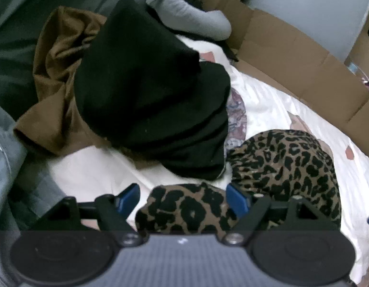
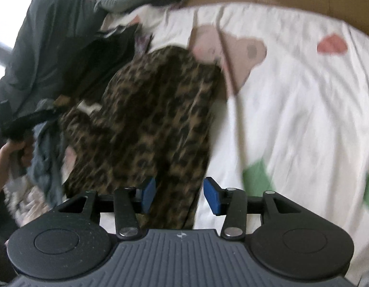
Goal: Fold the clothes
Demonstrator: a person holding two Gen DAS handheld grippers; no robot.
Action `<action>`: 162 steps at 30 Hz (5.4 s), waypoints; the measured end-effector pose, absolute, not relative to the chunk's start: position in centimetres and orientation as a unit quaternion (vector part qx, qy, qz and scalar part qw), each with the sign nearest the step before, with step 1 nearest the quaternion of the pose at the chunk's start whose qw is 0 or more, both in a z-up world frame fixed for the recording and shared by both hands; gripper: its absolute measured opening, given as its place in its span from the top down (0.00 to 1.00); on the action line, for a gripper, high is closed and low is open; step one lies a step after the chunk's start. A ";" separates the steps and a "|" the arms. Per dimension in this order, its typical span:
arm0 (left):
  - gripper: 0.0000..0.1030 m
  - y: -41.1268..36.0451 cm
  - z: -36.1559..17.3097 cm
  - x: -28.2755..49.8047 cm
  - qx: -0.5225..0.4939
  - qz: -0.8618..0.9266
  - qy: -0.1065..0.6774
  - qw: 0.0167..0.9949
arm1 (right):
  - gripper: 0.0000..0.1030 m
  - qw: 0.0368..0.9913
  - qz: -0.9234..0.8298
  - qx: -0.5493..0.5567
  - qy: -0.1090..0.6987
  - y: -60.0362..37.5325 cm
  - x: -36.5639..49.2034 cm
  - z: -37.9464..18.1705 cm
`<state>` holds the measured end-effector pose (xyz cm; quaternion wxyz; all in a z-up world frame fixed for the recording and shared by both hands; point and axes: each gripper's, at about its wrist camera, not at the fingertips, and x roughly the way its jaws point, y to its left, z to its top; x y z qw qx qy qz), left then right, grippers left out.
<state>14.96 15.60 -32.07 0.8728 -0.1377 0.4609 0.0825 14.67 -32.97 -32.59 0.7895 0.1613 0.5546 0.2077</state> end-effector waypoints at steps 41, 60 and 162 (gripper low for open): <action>0.96 12.7 -35.1 9.8 -0.191 0.052 0.499 0.844 | 1.00 0.859 0.159 -0.007 0.486 -27.8 25.9 -36.0; 0.96 9.8 -33.7 7.4 -0.207 -0.005 0.522 0.827 | 1.00 0.845 0.019 0.059 0.531 -38.0 10.7 -32.0; 0.95 5.6 -31.3 21.1 -0.068 -0.085 0.456 0.883 | 0.94 0.875 0.120 0.071 0.464 -32.9 17.6 -31.8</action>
